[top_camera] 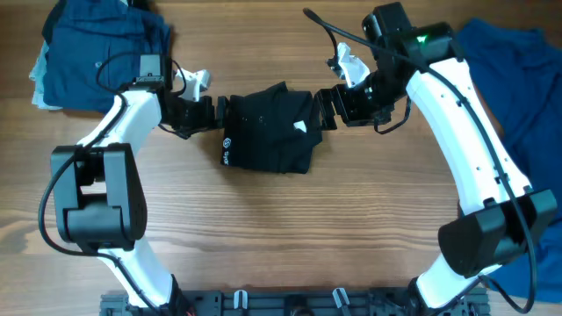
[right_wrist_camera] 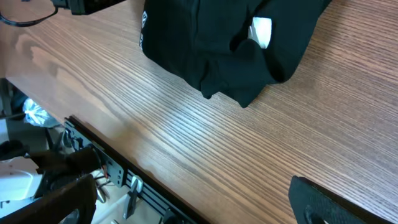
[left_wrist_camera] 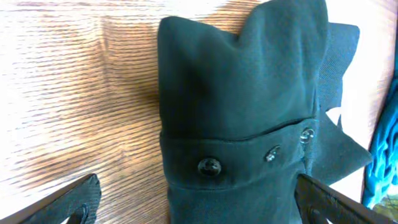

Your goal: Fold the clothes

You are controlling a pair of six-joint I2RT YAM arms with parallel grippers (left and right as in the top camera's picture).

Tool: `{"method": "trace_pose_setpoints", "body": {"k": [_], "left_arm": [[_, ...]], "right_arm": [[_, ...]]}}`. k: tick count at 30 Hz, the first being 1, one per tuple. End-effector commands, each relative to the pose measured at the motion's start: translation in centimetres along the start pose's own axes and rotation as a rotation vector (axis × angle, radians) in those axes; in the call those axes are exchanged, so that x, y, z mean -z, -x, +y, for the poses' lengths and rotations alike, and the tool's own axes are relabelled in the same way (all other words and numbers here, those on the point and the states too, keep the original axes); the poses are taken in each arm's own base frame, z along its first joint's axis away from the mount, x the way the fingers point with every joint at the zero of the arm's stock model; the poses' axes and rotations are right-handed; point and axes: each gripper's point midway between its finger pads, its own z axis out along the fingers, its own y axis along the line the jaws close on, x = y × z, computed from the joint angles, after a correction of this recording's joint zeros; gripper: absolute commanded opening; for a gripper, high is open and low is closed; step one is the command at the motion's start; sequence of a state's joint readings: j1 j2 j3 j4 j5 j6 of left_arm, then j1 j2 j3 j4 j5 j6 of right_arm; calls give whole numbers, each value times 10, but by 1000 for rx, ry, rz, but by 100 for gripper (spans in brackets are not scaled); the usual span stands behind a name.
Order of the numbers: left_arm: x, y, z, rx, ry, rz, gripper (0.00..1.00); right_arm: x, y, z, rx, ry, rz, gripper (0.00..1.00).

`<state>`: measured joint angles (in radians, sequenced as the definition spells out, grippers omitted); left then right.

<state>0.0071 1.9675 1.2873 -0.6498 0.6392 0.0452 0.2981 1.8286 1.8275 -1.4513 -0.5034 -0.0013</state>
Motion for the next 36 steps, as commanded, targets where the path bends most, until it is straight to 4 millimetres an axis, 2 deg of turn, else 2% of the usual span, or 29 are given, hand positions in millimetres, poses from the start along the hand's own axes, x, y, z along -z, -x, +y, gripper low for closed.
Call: {"method": "trace_pose_setpoints", "body": {"k": [1, 11, 17, 20, 26, 31, 36], "left_arm": [[-8, -5, 2, -12, -30, 21, 100], [-34, -15, 20, 25, -36, 69, 100], [-51, -26, 18, 64, -123, 113, 100], [-55, -37, 8, 78, -147, 158, 100], [-69, -44, -13, 28, -156, 194, 100], [-77, -39, -24, 37, -158, 180, 100], [-80, -36, -26, 21, -162, 165, 100]], "right_arm": [[5, -3, 3, 5, -10, -13, 99], [4, -4, 2, 0, -10, -7, 99], [-13, -12, -5, -16, -9, 32, 99], [-15, -9, -6, -11, -9, 23, 99], [-16, -7, -5, -24, -9, 14, 100], [-16, -8, -5, -26, -9, 18, 99], [-16, -8, -5, -26, -9, 19, 100]]}}
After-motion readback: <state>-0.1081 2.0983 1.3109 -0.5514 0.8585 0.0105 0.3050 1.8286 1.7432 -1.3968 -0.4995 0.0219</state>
